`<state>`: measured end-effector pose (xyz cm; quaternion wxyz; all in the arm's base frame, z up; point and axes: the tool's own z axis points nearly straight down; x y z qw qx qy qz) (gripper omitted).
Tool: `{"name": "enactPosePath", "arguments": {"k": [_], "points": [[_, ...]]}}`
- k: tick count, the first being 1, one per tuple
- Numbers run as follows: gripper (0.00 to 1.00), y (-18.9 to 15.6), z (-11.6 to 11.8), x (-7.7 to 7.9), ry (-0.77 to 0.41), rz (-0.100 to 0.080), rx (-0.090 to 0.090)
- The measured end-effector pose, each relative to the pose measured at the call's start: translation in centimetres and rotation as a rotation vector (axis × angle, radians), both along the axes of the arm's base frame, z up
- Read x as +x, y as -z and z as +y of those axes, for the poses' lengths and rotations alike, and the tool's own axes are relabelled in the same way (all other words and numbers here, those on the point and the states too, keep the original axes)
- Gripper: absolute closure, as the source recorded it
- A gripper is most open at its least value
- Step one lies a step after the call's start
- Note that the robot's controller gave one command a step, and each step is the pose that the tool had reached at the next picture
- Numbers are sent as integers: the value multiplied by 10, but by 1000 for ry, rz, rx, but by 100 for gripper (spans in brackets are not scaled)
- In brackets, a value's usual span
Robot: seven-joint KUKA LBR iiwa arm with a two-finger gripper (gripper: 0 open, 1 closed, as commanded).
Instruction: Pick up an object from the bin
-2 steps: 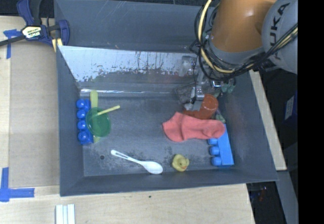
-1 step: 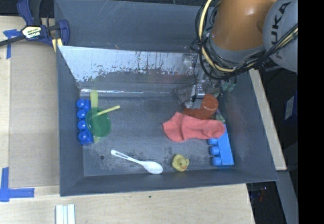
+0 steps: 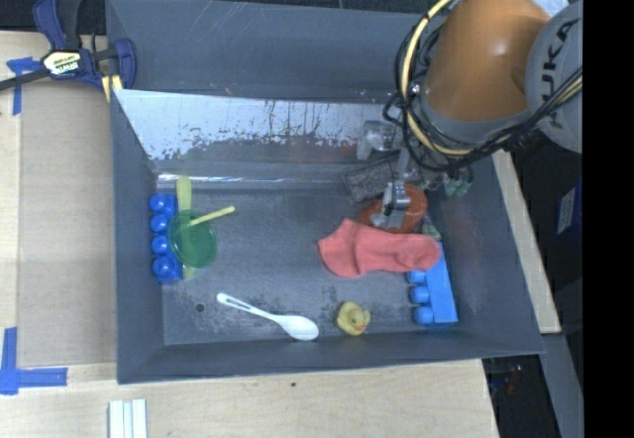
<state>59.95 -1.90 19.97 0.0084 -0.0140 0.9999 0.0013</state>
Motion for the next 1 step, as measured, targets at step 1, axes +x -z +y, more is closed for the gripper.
{"name": "enactPosePath", "arguments": {"k": [1], "points": [[0,26,-30,-20,-47,15,-5]]}}
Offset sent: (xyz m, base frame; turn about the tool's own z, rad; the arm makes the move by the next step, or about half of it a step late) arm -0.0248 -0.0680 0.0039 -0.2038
